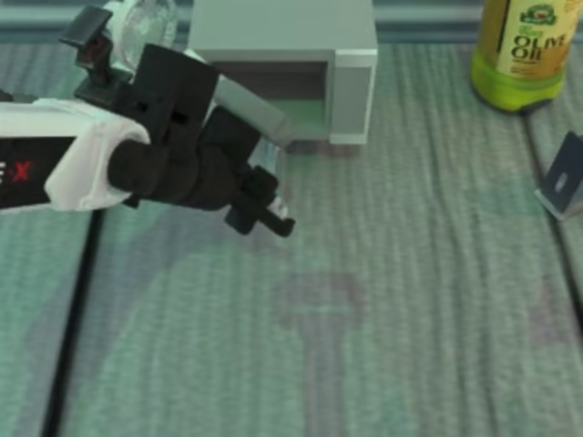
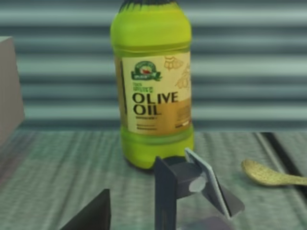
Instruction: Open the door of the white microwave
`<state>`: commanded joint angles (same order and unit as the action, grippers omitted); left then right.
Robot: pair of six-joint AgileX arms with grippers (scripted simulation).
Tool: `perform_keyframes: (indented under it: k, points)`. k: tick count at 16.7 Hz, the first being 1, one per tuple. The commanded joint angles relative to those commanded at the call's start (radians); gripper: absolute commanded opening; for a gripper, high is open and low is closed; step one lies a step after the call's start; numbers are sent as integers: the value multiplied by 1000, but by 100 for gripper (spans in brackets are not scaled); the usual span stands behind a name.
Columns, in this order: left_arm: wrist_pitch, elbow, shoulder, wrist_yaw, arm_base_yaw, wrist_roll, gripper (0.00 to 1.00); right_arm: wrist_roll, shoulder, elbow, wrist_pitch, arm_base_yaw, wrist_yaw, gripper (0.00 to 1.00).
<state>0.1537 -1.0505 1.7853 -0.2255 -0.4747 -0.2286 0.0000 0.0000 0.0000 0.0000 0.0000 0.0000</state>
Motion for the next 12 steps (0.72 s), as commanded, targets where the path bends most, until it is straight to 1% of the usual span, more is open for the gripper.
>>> perform_keyframes:
  k: [5,7,12]
  points:
    - [0,0,0,0,0,0,0,0,0,0,0,0,0,100]
    - [2,3,0,-10,-6,3,0,0,0,0,0,0,0,100]
    - [12,10,-11,-40,22,-50,0,0,0,0,0,0,0,100]
